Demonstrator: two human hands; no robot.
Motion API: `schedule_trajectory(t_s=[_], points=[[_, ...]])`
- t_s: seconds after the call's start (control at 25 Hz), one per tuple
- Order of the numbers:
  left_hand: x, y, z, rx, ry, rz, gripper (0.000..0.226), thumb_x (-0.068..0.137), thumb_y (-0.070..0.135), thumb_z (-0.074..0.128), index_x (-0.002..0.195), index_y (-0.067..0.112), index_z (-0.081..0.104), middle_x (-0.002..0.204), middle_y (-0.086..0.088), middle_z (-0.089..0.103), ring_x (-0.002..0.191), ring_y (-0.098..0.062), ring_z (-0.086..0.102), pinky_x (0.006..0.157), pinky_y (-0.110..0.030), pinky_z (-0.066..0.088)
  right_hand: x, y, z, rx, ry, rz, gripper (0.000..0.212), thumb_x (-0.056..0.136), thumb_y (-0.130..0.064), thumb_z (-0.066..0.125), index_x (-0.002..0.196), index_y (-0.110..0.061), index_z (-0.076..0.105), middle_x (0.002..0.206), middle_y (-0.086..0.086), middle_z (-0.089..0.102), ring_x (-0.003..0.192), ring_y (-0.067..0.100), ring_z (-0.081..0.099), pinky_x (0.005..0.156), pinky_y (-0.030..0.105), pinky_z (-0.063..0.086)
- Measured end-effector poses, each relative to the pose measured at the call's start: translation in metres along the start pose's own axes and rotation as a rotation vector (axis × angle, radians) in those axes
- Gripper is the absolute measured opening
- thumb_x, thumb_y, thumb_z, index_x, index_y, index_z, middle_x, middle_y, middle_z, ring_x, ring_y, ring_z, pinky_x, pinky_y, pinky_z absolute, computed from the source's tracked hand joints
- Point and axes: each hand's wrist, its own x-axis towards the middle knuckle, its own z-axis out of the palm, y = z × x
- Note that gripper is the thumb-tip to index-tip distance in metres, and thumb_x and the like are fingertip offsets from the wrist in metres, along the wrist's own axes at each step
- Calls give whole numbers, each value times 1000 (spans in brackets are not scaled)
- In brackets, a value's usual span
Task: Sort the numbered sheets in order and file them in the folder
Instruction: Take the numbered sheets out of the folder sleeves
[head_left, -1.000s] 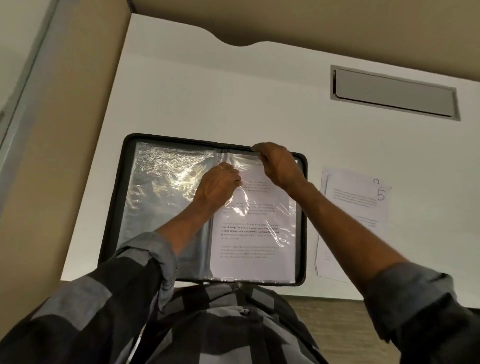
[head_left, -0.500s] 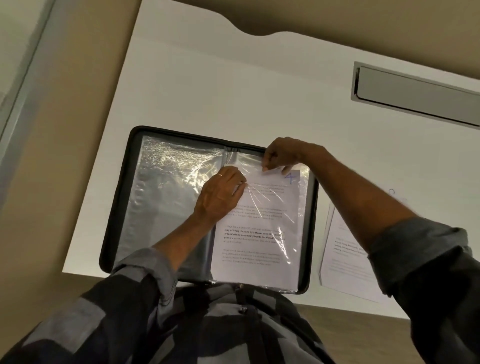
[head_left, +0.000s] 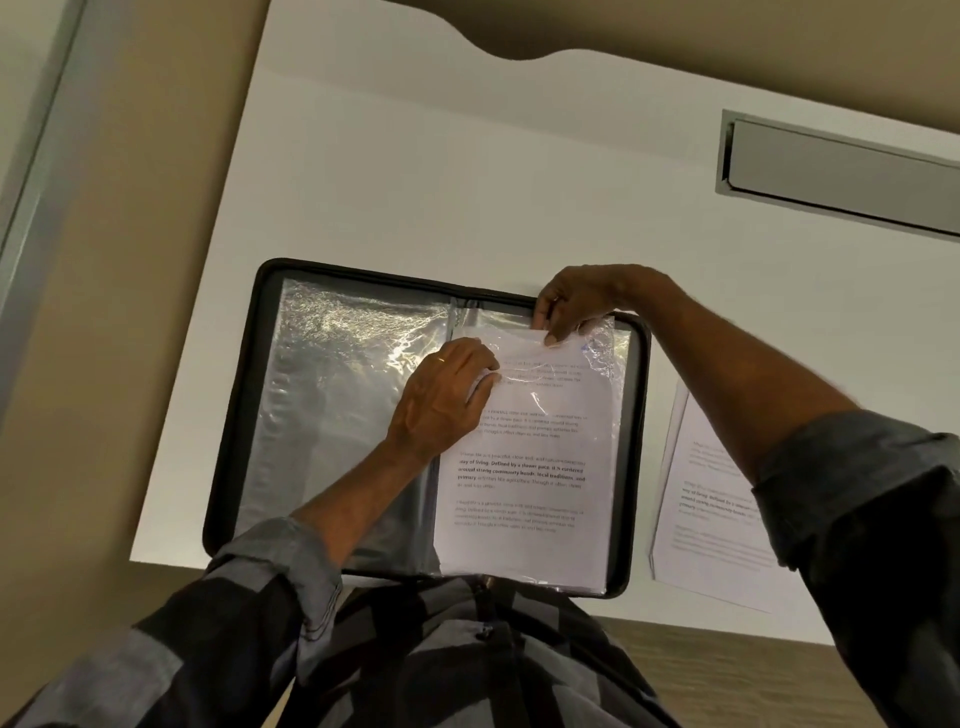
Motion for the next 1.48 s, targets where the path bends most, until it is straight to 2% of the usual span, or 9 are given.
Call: schedule_trajectory(t_s=[0.2,0.44,0.6,0.68,0.8,0.92,1.16,1.32,1.48], points=[[15,-5,0,-29,-10,9,26,99,30,63,116,11,65,117,-5,68,110,-21,62,99,-38,48,-2,12,-31,-4,277,-101,32,75,-25,90,103,-23,74,95,1,76,87,14,68,84,32,54],[100,-27,-11,-180,-22,-395,57,101,39,57,148,12,39,151,-7,42,133,-23,45,110,-41,43,7,24,-62,47,692,-139,23,85,-23,78,103,-35,73,97,-17,69,100,6,66,101,48,50],[149,-42,-22,-340,-197,-639,71,99,36,64,157,16,29,128,0,54,113,-19,58,96,-33,48,10,26,-74,168,858,-203,22,83,-30,72,103,-39,70,99,-23,72,102,-2,67,103,49,49],[159,-50,-24,-375,-237,-647,60,97,27,68,150,17,43,111,2,59,103,-19,62,91,-28,51,5,29,-70,296,896,-231,30,84,-27,75,112,-34,69,109,-17,73,107,2,66,103,46,50],[161,-60,-23,-485,-96,-666,46,95,17,71,138,16,55,99,6,62,86,-10,62,74,-15,52,1,42,-44,615,908,-213,60,85,-17,81,137,-22,51,136,-1,58,117,14,58,102,30,50],[163,-63,-20,-510,34,-647,40,95,14,70,133,14,58,100,9,65,80,2,62,72,-11,51,-5,52,-8,942,785,-106,75,85,-13,82,147,-16,40,136,5,54,109,17,63,96,36,55],[184,-54,-22,-517,148,-582,34,95,13,69,128,10,60,99,6,67,82,-6,66,75,-16,54,-9,65,22,957,740,24,77,68,-31,93,131,-10,55,125,5,66,112,25,68,95,47,58],[191,-47,-24,-608,232,-675,37,98,22,67,132,12,57,112,-1,68,94,-9,63,78,-12,50,-16,56,11,1033,811,-69,41,83,-12,83,119,-4,65,110,8,76,96,20,75,90,44,60],[177,-44,-28,-713,112,-744,41,97,27,69,136,18,57,113,2,68,107,-16,65,92,-33,57,-38,43,-19,1114,964,-244,32,91,-7,74,120,0,65,114,13,75,102,27,74,91,43,60]])
